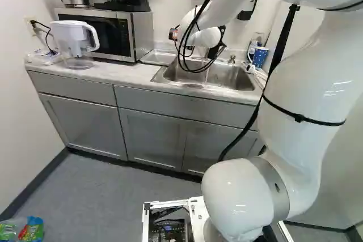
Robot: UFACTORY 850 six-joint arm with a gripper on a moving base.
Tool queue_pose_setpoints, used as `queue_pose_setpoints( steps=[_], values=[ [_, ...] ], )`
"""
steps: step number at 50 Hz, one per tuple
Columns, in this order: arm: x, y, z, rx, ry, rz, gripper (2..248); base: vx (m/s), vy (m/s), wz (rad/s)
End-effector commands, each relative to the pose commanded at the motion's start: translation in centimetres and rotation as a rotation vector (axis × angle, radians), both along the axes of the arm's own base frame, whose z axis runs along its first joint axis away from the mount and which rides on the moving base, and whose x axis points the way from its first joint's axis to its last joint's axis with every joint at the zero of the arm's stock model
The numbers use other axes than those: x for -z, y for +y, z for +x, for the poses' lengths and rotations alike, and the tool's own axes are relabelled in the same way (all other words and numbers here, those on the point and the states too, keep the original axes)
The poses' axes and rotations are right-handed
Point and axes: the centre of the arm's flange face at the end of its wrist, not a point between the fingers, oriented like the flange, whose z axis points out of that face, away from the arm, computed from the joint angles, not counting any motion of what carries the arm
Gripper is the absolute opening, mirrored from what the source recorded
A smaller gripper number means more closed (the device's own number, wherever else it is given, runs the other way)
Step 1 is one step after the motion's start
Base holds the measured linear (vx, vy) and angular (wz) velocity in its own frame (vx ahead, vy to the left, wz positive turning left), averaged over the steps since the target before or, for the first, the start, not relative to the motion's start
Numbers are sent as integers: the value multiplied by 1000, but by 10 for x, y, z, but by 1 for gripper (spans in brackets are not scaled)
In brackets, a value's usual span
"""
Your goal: Rinse the cup and place it in the tray
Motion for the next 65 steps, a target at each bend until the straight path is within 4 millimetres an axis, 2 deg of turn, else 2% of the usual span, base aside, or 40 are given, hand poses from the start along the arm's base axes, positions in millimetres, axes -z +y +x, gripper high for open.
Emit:
queue_pose_setpoints(
  steps=[43,65],
  values=[
    [0,0,0,0,0,-2,121,0,0,0],
    [0,0,0,-36,-11,-197,121,0,0,0]
  ],
)
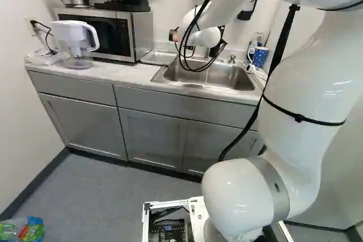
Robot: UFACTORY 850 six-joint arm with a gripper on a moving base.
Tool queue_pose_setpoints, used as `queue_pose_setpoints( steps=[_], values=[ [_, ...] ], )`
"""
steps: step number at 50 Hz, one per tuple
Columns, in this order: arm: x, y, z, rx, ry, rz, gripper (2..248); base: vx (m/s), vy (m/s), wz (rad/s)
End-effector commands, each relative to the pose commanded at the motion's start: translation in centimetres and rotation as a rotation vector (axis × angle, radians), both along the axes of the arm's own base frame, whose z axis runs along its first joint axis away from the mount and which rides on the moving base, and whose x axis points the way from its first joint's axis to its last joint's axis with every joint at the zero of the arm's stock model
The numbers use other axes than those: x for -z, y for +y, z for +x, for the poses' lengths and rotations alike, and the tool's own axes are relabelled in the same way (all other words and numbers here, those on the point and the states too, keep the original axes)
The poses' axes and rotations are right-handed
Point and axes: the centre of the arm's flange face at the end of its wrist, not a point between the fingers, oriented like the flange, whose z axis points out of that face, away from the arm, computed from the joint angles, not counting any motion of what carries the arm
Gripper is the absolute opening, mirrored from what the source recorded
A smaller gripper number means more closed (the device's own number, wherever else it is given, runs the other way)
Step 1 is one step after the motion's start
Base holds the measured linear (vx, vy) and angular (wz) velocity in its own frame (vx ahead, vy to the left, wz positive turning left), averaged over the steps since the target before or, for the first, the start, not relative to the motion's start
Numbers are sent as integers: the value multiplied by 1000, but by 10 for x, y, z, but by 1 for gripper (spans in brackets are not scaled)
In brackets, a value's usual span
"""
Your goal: Rinse the cup and place it in the tray
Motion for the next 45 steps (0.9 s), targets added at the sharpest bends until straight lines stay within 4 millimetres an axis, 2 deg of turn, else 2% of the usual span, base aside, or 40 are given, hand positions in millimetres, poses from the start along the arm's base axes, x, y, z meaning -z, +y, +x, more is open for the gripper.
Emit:
queue_pose_setpoints(
  steps=[45],
  values=[
    [0,0,0,-85,-26,-464,121,0,0,0]
  ],
)
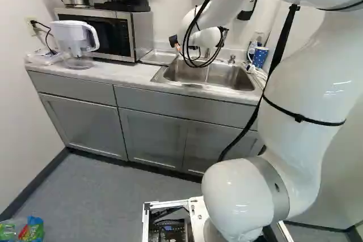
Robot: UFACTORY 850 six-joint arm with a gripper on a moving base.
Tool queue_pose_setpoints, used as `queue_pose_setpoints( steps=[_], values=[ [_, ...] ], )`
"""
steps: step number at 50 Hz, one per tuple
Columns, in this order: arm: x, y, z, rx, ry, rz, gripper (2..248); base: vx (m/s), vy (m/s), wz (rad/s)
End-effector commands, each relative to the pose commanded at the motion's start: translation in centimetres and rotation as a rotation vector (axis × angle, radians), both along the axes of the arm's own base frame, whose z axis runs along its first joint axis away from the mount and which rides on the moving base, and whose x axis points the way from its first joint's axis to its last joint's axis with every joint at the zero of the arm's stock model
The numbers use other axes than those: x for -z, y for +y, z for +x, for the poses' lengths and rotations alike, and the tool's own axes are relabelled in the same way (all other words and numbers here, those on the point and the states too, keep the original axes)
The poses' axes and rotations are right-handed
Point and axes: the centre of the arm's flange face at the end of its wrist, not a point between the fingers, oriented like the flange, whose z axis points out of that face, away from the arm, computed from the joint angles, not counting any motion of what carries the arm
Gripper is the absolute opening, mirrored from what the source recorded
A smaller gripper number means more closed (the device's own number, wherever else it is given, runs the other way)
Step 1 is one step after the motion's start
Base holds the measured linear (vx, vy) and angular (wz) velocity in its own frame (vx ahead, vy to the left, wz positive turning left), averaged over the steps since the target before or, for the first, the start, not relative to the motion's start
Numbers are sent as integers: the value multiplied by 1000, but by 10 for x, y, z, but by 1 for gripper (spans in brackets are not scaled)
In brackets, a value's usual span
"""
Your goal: Rinse the cup and place it in the tray
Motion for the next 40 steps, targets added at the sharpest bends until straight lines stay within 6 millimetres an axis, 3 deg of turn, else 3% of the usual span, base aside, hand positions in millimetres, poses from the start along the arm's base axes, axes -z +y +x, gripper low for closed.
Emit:
queue_pose_setpoints(
  steps=[40],
  values=[
    [0,0,0,-75,-23,-413,121,0,0,0]
  ],
)
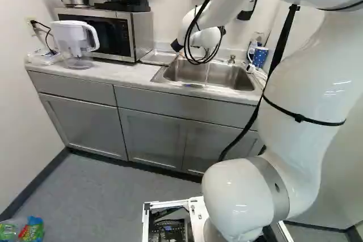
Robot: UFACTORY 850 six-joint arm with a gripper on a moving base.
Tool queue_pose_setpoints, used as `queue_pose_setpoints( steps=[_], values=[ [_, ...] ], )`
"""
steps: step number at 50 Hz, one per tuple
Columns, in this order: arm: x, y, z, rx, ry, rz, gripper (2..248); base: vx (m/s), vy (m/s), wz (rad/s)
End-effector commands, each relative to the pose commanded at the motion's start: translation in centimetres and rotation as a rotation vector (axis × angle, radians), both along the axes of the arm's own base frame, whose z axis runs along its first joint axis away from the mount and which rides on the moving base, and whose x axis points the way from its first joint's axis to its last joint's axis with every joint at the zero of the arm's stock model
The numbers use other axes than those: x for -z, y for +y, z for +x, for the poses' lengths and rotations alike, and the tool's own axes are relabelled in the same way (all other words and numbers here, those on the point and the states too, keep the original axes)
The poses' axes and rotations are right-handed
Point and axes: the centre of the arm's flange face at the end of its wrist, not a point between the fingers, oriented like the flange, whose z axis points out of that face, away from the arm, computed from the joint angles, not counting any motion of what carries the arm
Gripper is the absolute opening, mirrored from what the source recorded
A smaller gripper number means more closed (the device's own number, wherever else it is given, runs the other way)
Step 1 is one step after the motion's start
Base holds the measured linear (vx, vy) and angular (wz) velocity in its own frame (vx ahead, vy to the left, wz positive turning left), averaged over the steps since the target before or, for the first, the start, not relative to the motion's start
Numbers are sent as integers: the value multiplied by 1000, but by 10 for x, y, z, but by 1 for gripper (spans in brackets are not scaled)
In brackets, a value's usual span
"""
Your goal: Rinse the cup and place it in the tray
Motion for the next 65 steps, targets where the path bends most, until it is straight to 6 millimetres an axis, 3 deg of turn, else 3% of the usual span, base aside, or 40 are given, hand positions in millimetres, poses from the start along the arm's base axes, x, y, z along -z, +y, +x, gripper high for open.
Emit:
queue_pose_setpoints(
  steps=[65],
  values=[
    [0,0,0,-117,-36,-641,121,0,0,0]
  ],
)
